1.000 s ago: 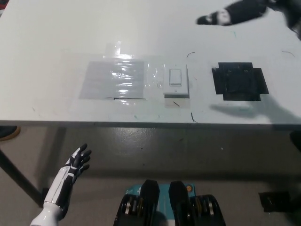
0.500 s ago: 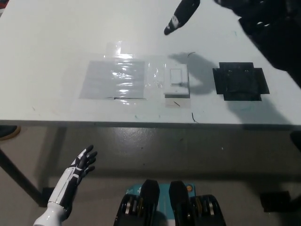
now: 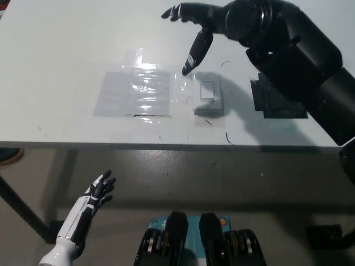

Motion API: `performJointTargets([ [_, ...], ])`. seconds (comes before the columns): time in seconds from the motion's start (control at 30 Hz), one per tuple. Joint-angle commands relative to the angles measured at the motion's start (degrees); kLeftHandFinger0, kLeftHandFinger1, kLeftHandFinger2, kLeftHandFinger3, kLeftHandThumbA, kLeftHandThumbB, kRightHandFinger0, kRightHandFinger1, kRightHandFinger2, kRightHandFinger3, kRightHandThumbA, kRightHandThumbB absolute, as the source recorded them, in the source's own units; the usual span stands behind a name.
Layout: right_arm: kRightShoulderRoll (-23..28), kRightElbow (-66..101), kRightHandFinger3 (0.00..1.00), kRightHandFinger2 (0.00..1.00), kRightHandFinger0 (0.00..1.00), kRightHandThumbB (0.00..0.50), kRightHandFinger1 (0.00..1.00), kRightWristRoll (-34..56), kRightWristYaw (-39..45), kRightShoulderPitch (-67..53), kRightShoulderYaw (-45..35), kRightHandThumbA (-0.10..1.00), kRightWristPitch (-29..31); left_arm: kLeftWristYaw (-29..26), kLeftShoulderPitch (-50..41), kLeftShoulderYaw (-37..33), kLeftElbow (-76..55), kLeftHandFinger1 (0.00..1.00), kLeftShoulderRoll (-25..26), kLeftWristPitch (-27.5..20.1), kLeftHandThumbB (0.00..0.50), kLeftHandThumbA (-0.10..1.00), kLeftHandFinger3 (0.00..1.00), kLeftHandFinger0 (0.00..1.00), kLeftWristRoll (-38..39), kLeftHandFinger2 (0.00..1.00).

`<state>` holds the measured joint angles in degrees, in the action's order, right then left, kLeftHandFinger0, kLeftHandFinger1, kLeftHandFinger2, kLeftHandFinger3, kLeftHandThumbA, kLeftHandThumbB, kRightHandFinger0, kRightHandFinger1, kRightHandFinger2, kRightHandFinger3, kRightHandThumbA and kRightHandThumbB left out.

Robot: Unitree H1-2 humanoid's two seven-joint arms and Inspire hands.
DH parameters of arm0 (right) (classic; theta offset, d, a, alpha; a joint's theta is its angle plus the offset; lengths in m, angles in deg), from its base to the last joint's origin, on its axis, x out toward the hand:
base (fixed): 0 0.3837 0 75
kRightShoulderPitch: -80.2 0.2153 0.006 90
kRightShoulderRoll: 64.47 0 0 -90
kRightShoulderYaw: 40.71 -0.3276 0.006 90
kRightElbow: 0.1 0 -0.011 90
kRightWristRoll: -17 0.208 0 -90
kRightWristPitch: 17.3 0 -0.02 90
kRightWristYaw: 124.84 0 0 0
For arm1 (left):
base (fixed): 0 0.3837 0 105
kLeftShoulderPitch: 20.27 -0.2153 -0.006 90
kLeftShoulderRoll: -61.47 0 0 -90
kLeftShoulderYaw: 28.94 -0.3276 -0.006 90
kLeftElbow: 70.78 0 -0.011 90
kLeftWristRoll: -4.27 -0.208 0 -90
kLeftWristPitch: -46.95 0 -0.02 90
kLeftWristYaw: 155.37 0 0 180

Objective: A white switch is kept at the centre of the table close to the robot and the robot uses its right hand to press it to turn it on

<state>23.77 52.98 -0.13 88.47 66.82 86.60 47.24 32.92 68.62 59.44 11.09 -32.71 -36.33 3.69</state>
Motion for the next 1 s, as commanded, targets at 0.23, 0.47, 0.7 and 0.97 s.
performJointTargets([
  [0.23,0.3,-2.6,1.0,1.0,1.0,0.309,1.0,-4.9,1.2,-0.2,0.7,1.0,2.3,0.4,1.1,0.0,-1.9,1.0,0.8,0.2,0.084,1.0,1.0,1.0,-0.3,1.0],
  [0.47,0.5,-4.2,1.0,1.0,1.0,0.296,1.0,-6.1,2.7,-2.2,1.8,1.0,3.4,0.7,0.8,0.3,-1.9,1.0,0.9,0.4,0.118,1.0,1.0,1.0,0.6,1.0],
  [0.7,-0.1,-7.5,1.0,1.0,1.0,0.289,1.0,-7.2,2.3,-3.1,1.9,1.0,5.9,0.4,0.9,0.4,-1.5,1.0,0.8,-0.5,0.096,1.0,1.0,1.0,0.5,1.0],
  [0.97,-0.6,-9.0,1.0,1.0,1.0,0.288,1.0,-8.8,2.3,-4.0,2.0,1.0,7.1,0.5,1.2,0.3,-2.0,1.0,0.8,0.1,0.083,1.0,1.0,1.0,0.4,1.0],
])
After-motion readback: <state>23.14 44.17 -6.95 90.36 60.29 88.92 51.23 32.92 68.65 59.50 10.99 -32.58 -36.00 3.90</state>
